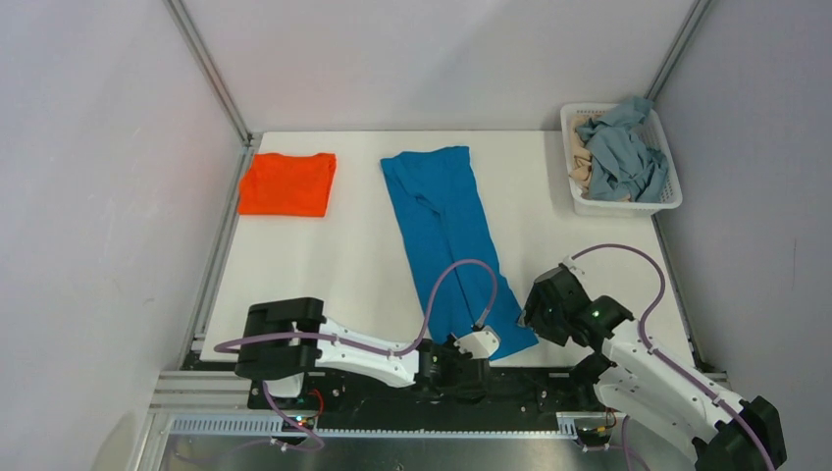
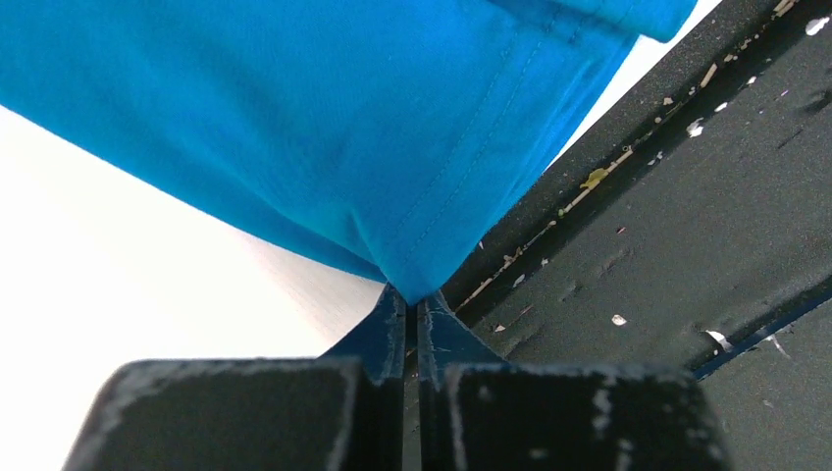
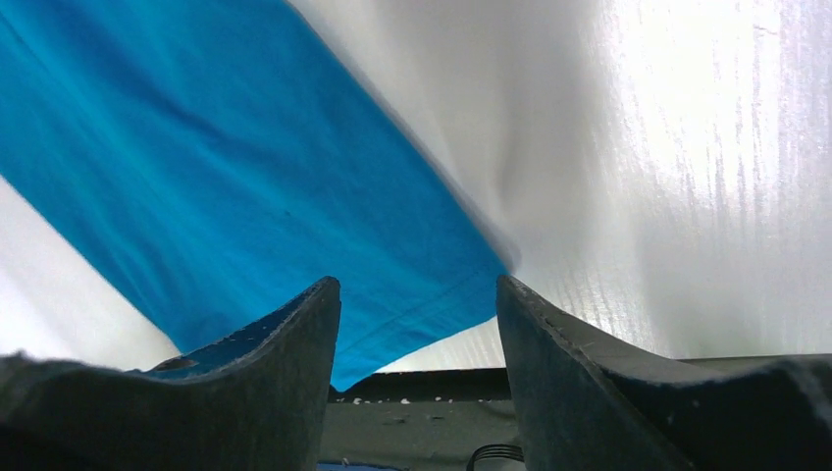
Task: Fold and stack the t-shirts
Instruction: Grab the bottom of the folded rectangular tshirt with both arms
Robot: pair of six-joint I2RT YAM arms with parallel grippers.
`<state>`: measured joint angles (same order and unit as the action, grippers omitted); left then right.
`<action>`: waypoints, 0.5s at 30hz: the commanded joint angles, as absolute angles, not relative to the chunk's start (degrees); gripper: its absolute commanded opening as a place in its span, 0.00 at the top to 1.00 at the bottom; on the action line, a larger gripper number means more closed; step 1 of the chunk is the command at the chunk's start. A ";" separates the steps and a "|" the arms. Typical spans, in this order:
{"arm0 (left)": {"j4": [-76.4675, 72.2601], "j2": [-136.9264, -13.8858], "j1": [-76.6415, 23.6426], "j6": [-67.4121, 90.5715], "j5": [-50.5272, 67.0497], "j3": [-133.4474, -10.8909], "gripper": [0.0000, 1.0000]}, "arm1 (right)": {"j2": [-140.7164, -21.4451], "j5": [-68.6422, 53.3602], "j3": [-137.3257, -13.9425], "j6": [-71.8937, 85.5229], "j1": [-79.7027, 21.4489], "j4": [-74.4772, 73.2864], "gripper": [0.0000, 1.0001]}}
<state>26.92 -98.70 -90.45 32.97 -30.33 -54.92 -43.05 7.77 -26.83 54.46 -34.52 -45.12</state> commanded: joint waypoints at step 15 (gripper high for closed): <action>27.11 -93.97 -88.68 34.29 -30.18 -53.87 1.00 | -45.30 12.37 -22.73 63.47 -38.15 -44.96 0.61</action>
<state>27.35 -96.09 -88.95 33.08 -29.34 -53.95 -45.65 11.60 -23.03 60.60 -37.32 -46.78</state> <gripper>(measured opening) 0.020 0.456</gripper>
